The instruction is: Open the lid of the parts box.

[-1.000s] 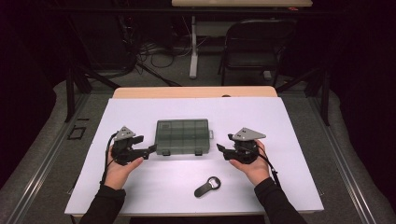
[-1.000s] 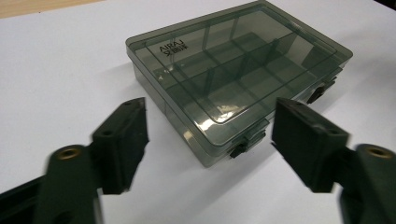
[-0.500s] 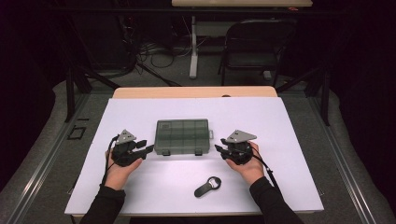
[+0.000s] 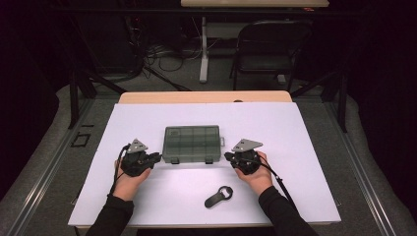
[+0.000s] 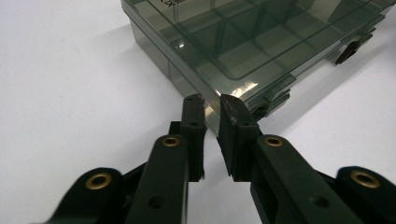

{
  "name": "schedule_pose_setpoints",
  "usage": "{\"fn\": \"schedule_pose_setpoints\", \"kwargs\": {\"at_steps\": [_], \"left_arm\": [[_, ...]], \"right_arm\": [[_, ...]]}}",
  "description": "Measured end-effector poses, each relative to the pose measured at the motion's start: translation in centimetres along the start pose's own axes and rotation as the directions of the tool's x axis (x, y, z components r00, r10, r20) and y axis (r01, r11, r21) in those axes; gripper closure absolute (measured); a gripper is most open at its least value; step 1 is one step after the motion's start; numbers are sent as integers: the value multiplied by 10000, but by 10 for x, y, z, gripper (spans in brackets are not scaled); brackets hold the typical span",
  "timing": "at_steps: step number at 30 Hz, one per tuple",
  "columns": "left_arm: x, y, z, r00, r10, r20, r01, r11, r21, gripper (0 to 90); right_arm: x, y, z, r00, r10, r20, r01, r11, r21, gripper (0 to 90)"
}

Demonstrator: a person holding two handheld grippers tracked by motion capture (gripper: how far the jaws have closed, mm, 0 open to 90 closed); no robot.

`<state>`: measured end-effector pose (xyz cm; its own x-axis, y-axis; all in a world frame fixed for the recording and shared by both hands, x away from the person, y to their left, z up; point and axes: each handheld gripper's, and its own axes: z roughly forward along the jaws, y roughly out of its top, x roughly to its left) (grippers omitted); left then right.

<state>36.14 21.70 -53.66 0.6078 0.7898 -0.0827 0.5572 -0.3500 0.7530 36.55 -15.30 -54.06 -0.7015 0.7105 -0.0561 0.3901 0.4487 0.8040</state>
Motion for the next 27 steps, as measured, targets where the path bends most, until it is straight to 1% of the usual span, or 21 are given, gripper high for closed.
{"fn": "schedule_pose_setpoints", "kwargs": {"at_steps": [3,6,18,27], "left_arm": [[0,-1,2,10000,-38,75,37,9999,120,874],[-1,-2,3,9999,-9,141,6,9997,239,898],[-3,-3,5,9997,220,103,-225,9983,545,900],[-2,-4,6,9997,219,126,-226,9979,606,900]], "right_arm": [[1,-1,4,10000,38,-91,-36,9999,132,900],[2,-1,6,9999,2,-123,0,9999,153,900],[4,-2,10,9998,-35,-172,39,9998,206,900],[5,-1,11,9998,-36,-198,39,9999,146,900]]}}
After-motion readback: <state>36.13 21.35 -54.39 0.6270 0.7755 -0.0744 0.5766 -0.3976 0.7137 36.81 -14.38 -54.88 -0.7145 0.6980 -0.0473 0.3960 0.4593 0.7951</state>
